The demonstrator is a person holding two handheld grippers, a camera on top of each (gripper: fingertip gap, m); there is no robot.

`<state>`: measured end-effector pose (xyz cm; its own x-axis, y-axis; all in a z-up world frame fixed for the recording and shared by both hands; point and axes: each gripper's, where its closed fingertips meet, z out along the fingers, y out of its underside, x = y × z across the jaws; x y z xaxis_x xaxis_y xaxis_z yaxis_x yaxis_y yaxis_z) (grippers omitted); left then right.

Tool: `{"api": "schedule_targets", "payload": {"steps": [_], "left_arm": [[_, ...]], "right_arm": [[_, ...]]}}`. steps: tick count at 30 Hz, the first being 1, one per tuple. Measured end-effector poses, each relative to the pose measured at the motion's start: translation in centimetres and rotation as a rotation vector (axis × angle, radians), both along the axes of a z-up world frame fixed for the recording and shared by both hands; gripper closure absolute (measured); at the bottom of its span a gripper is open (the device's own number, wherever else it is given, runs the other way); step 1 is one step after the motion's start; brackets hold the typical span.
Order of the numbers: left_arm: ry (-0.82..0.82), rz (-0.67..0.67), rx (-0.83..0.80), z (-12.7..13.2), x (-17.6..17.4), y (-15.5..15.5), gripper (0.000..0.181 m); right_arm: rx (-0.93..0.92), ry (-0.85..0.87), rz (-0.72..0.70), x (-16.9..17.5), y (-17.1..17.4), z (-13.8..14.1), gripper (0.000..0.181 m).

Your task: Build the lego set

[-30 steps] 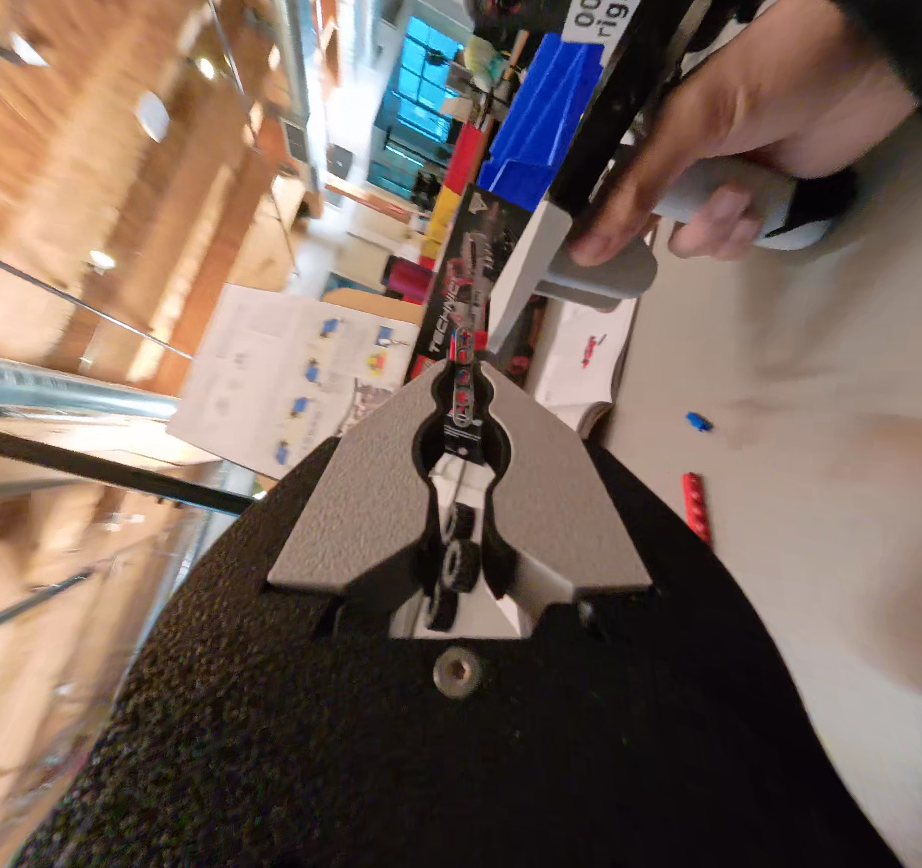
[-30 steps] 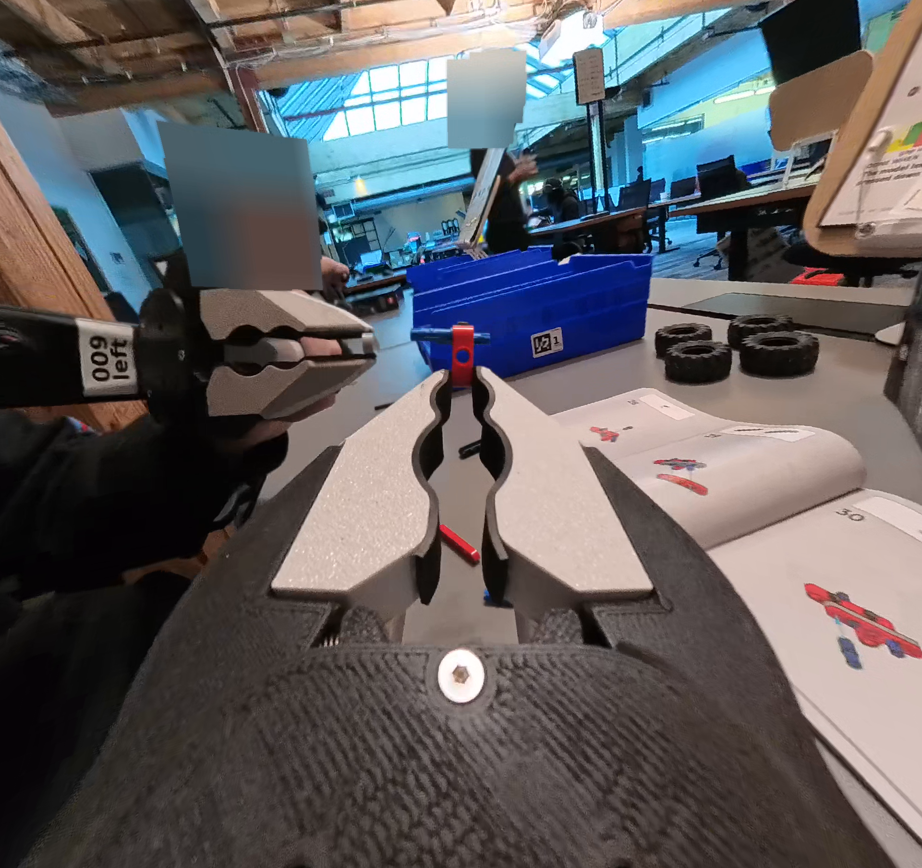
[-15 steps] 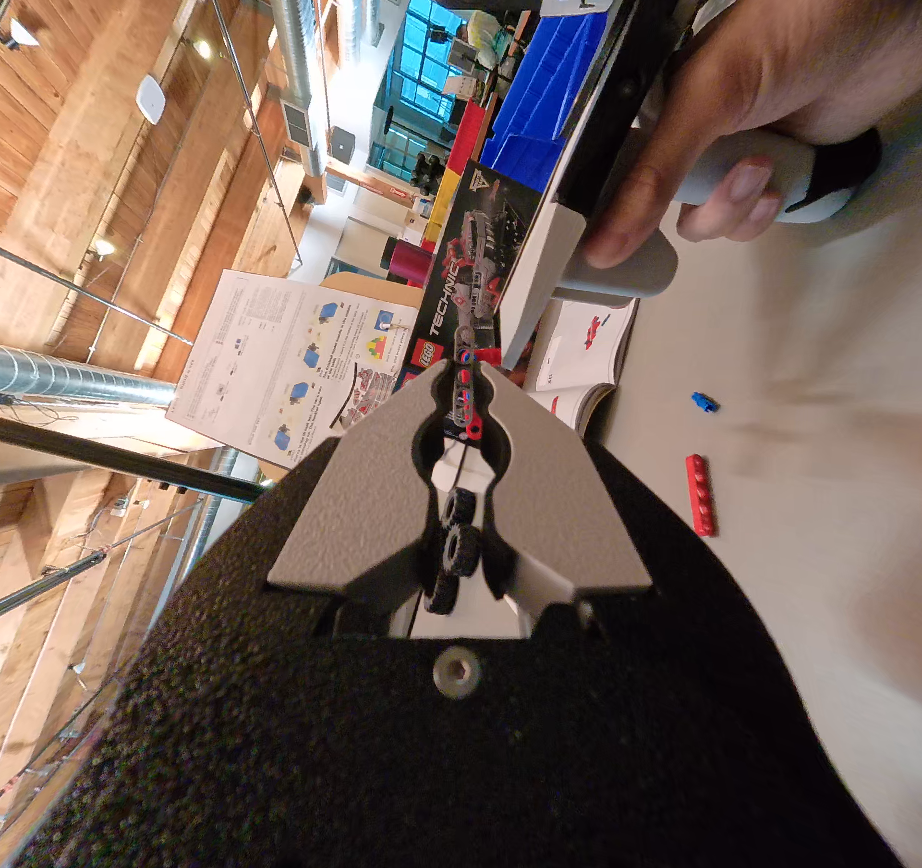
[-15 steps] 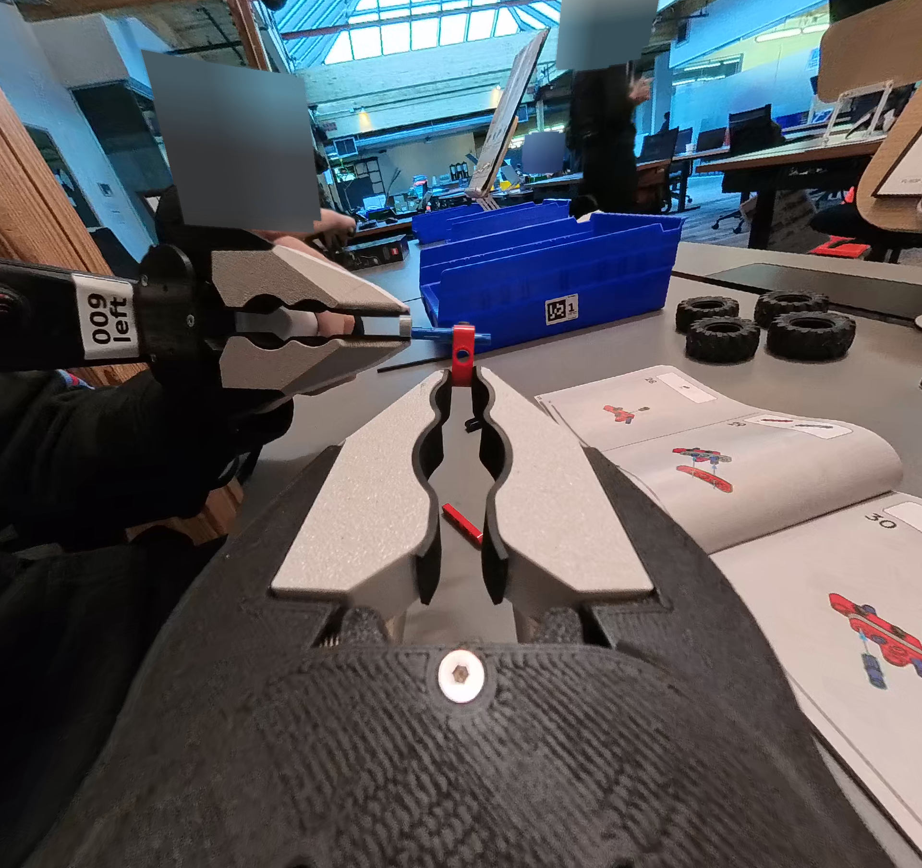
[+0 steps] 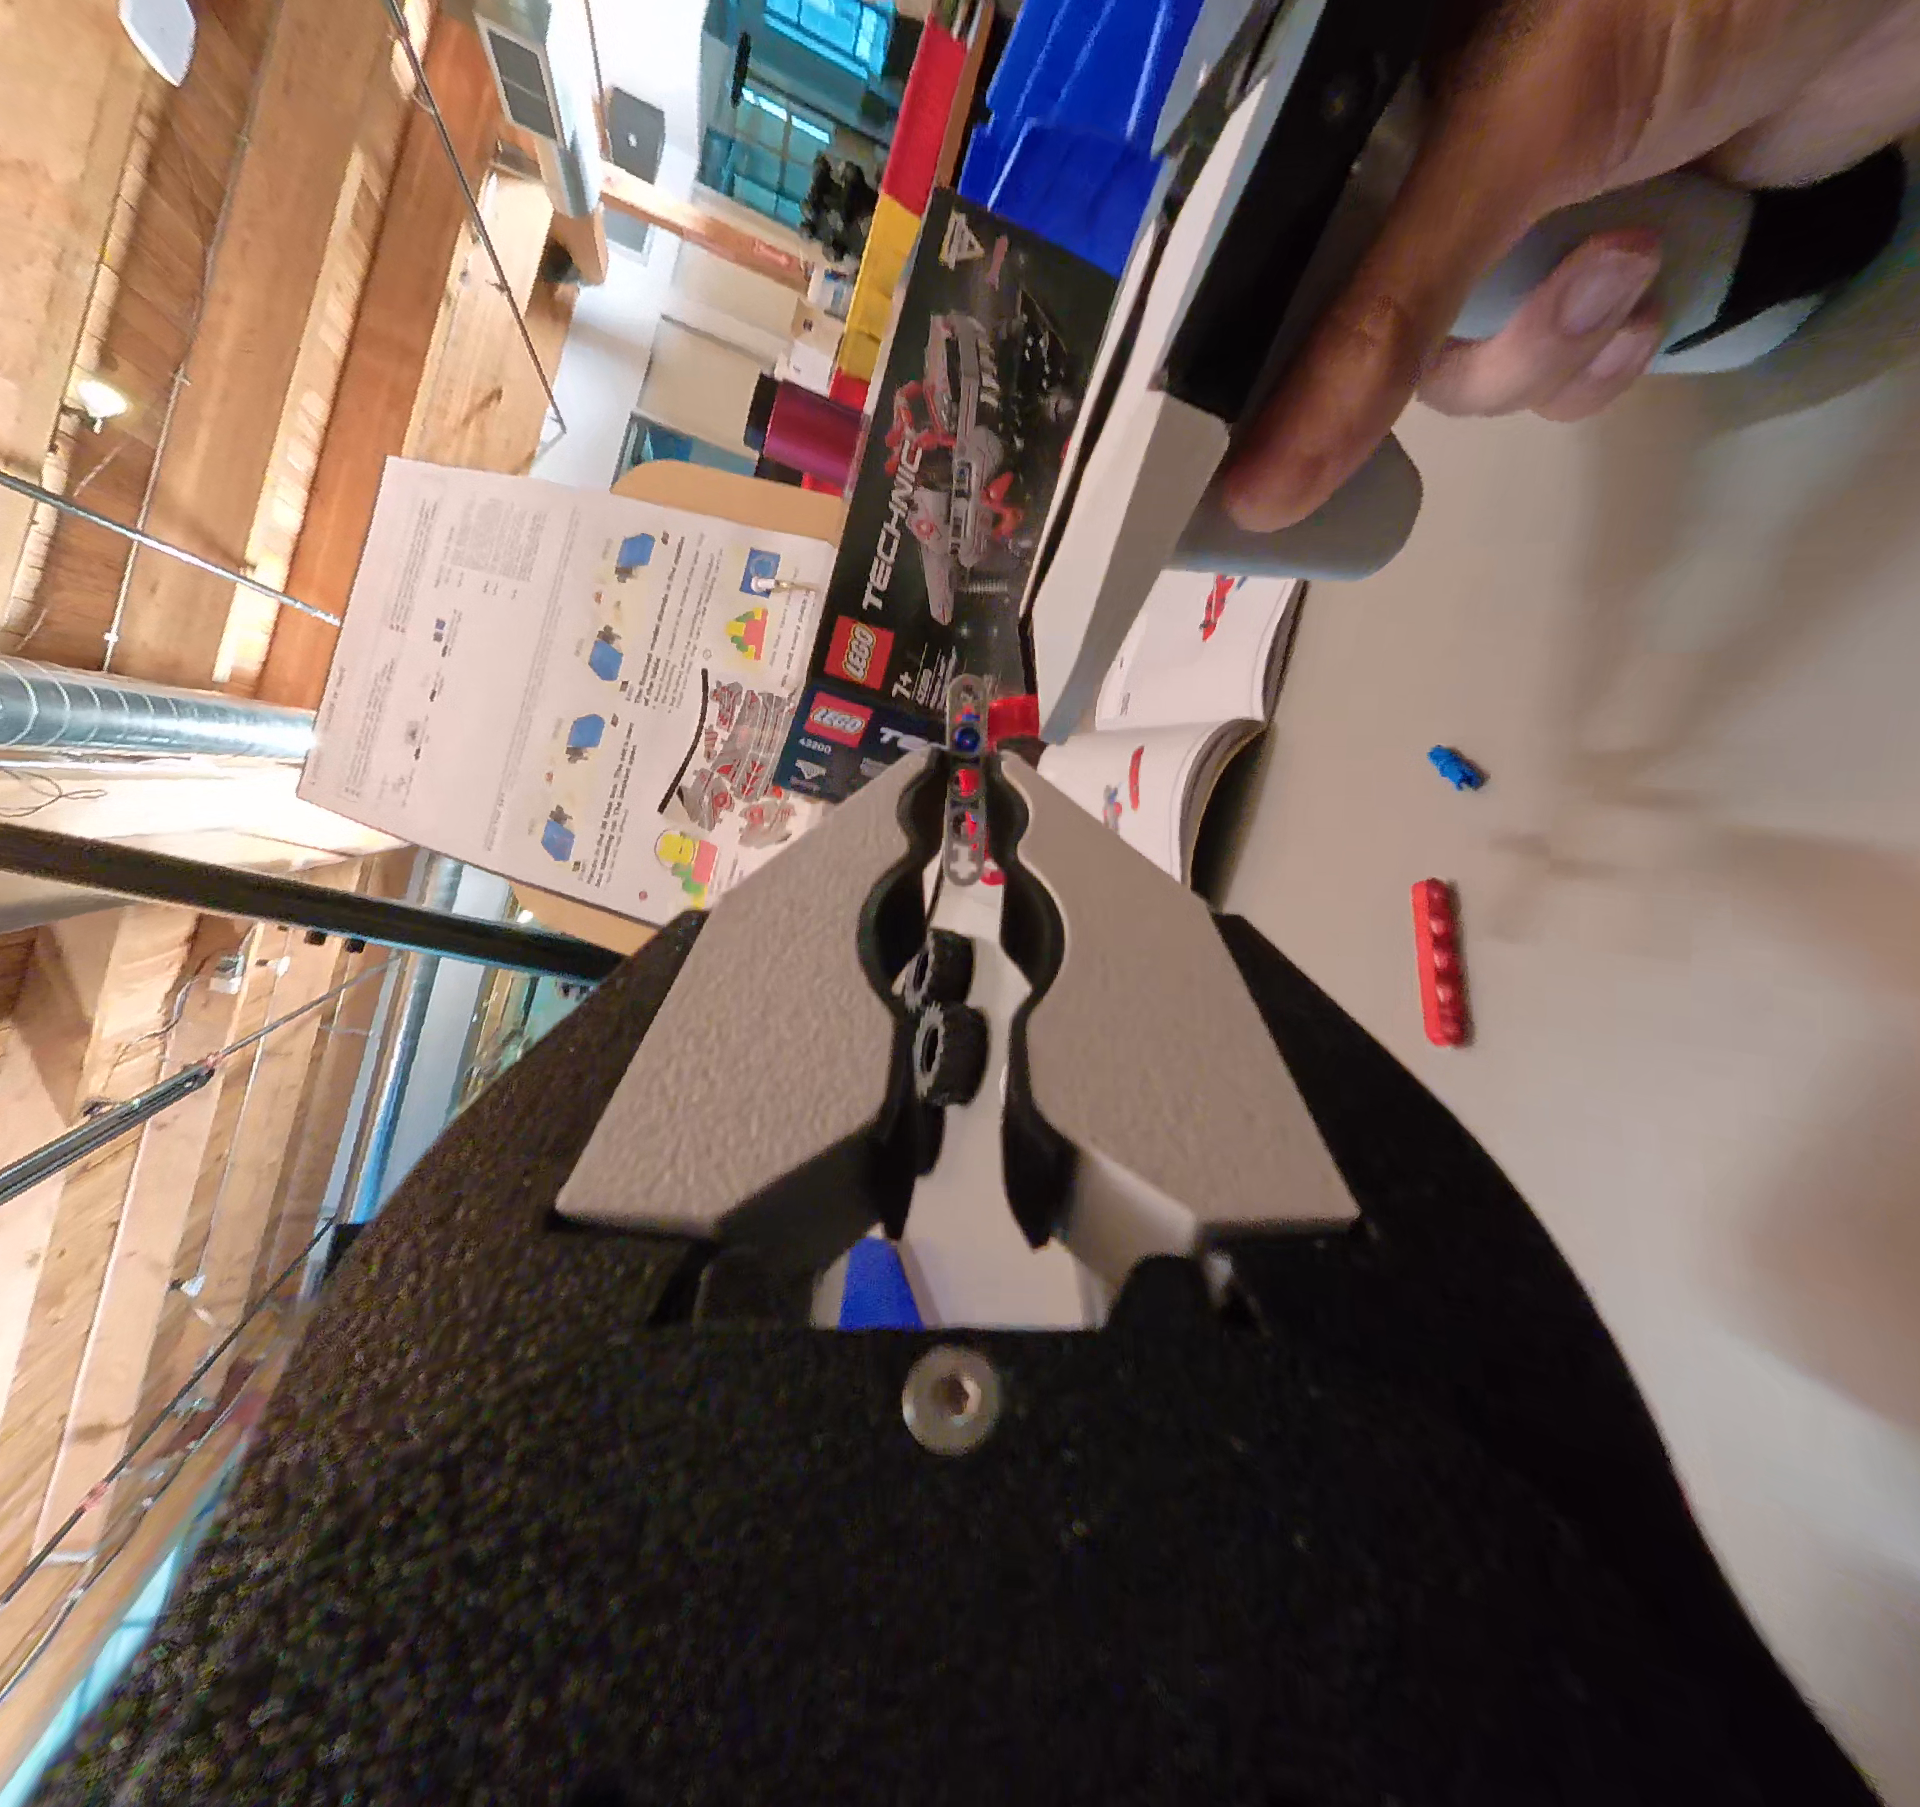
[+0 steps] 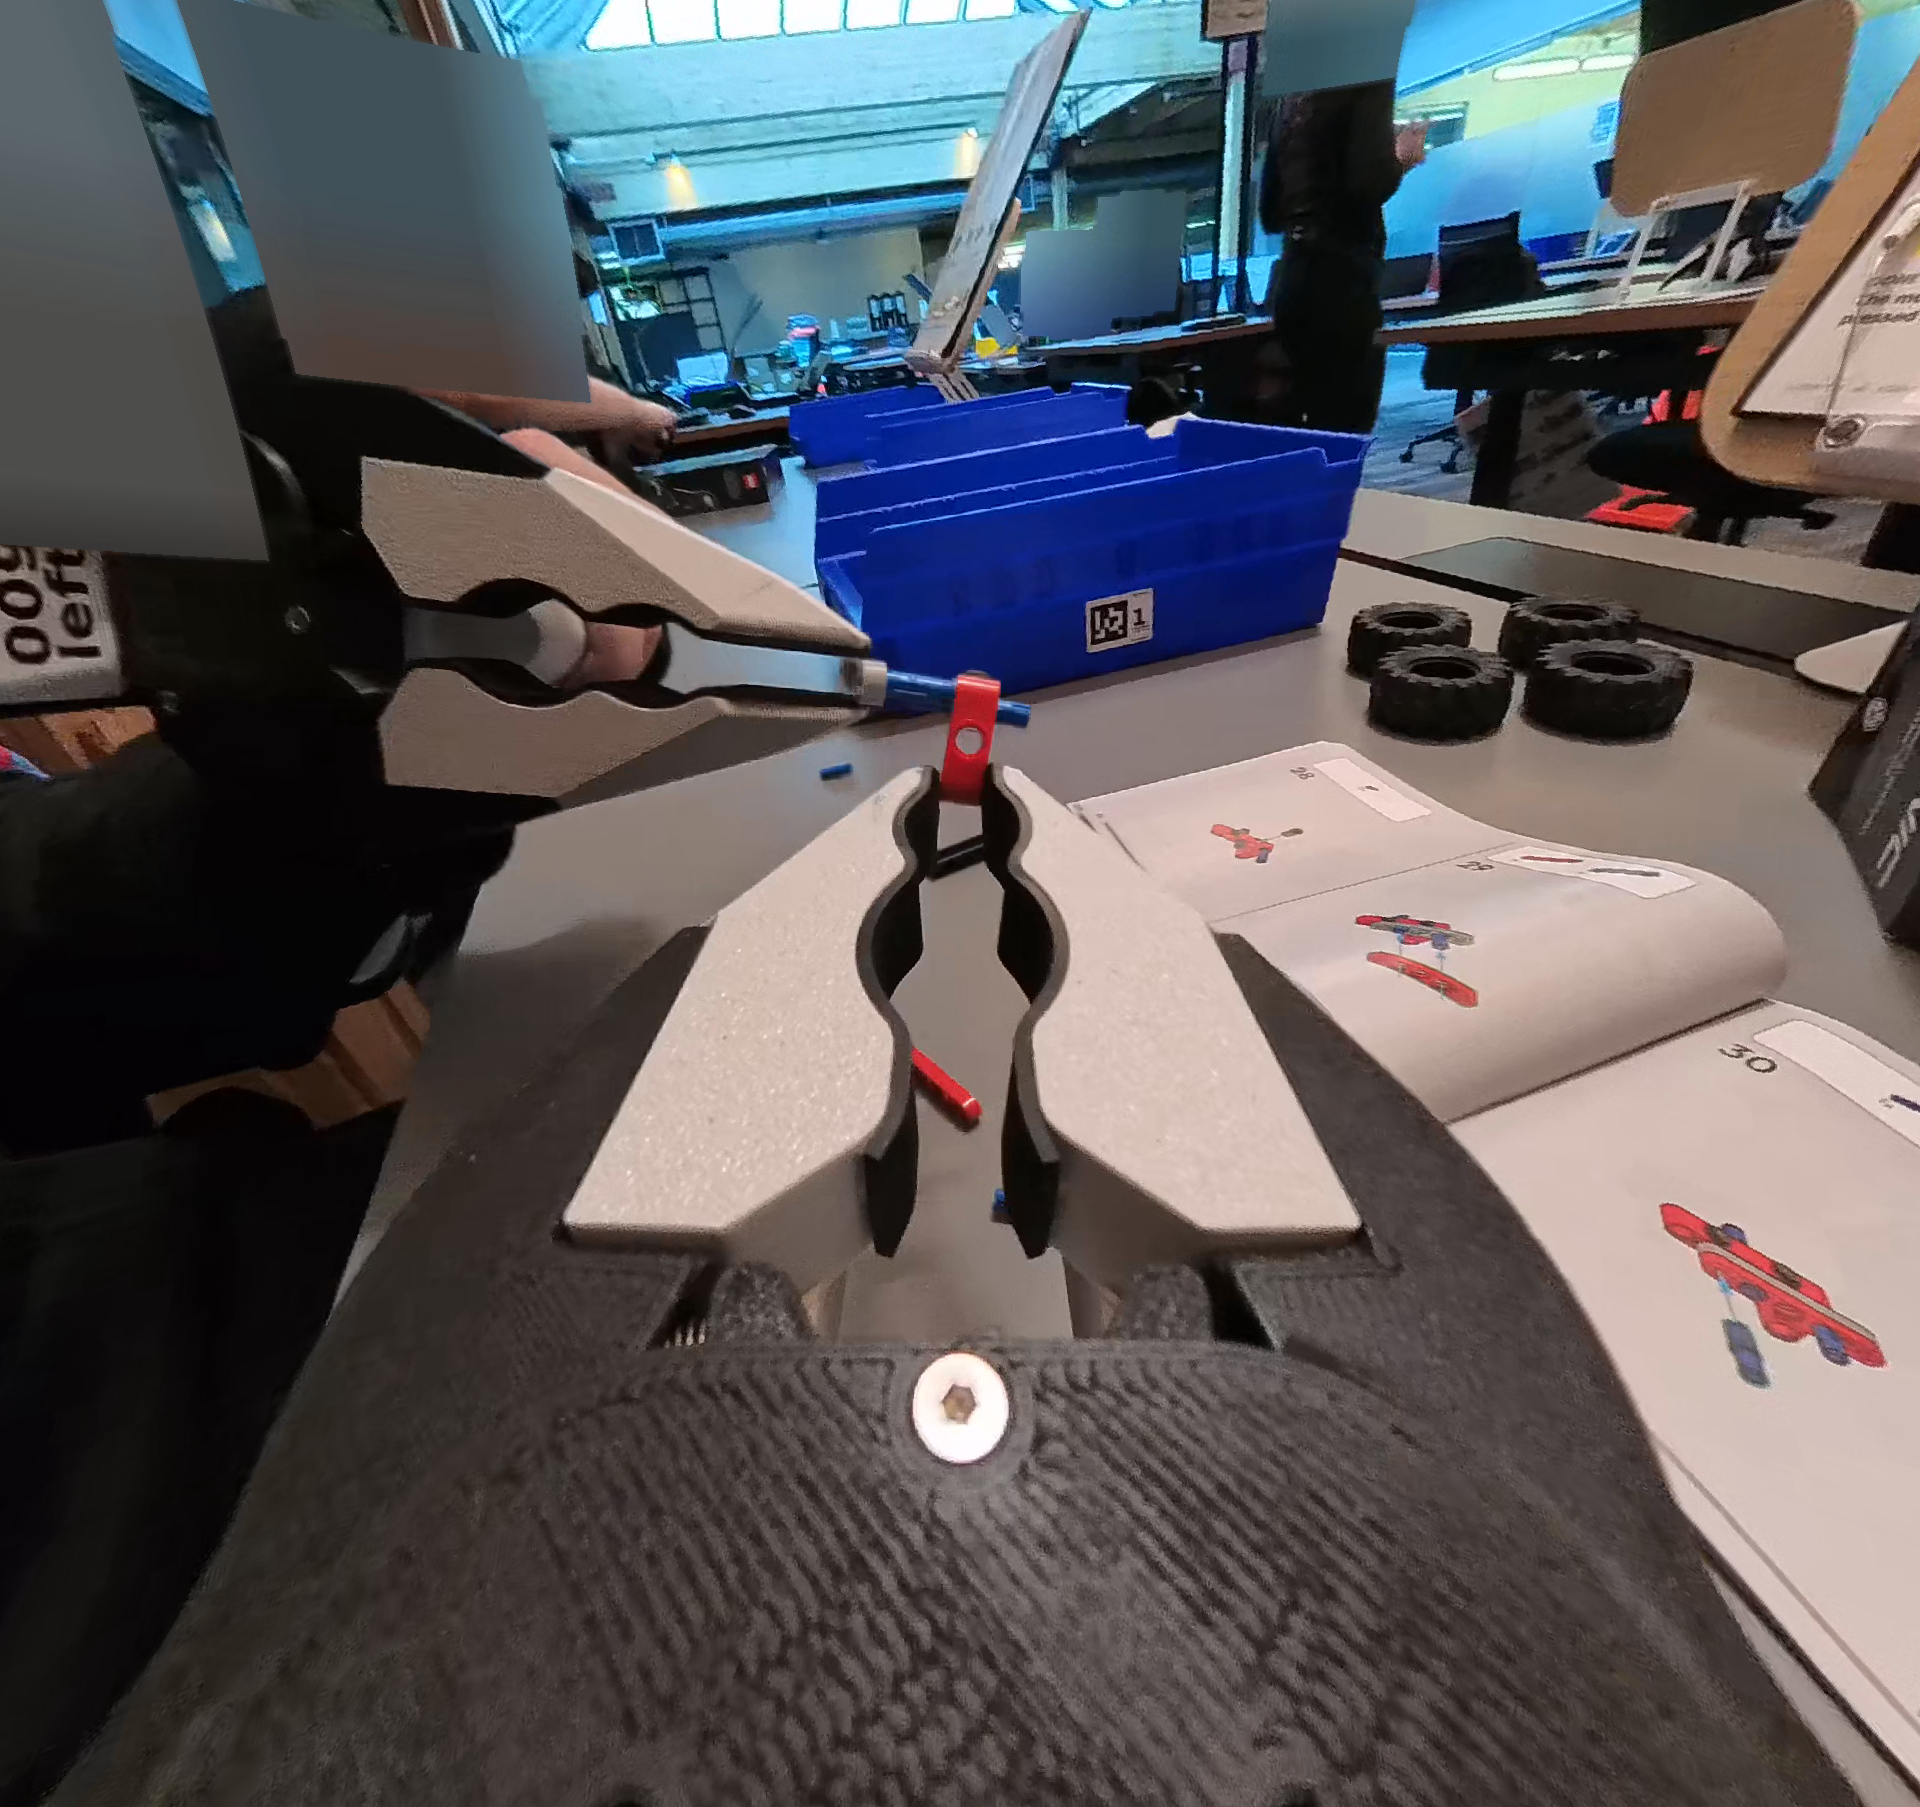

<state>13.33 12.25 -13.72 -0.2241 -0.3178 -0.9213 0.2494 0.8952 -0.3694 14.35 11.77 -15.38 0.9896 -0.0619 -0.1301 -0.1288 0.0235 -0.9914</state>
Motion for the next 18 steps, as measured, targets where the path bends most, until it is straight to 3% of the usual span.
{"api": "schedule_targets", "payload": {"steps": [9, 11, 13, 15, 18], "left_arm": [[0.135, -0.094, -0.217, -0.3, -0.2, -0.2, 0.177], [0.152, -0.075, -0.199, -0.6, -0.1, 0.0, 0.177], [0.124, -0.038, -0.078, -1.3, 0.1, 0.2, 0.178], [0.140, -0.013, -0.017, -2.1, 0.2, 0.2, 0.177], [0.244, -0.025, -0.113, -2.9, 0.2, -0.3, 0.177]], "right_arm": [[-0.022, 0.037, 0.062, -0.5, 0.0, -0.4, 0.175], [-0.049, 0.031, 0.050, -0.3, 0.0, -0.7, 0.175], [-0.103, 0.020, 0.033, -0.2, 0.1, -1.4, 0.175], [-0.161, 0.092, 0.040, 0.0, 0.1, -2.3, 0.175], [-0.211, 0.334, 0.102, -0.3, -0.4, -3.2, 0.175]]}}
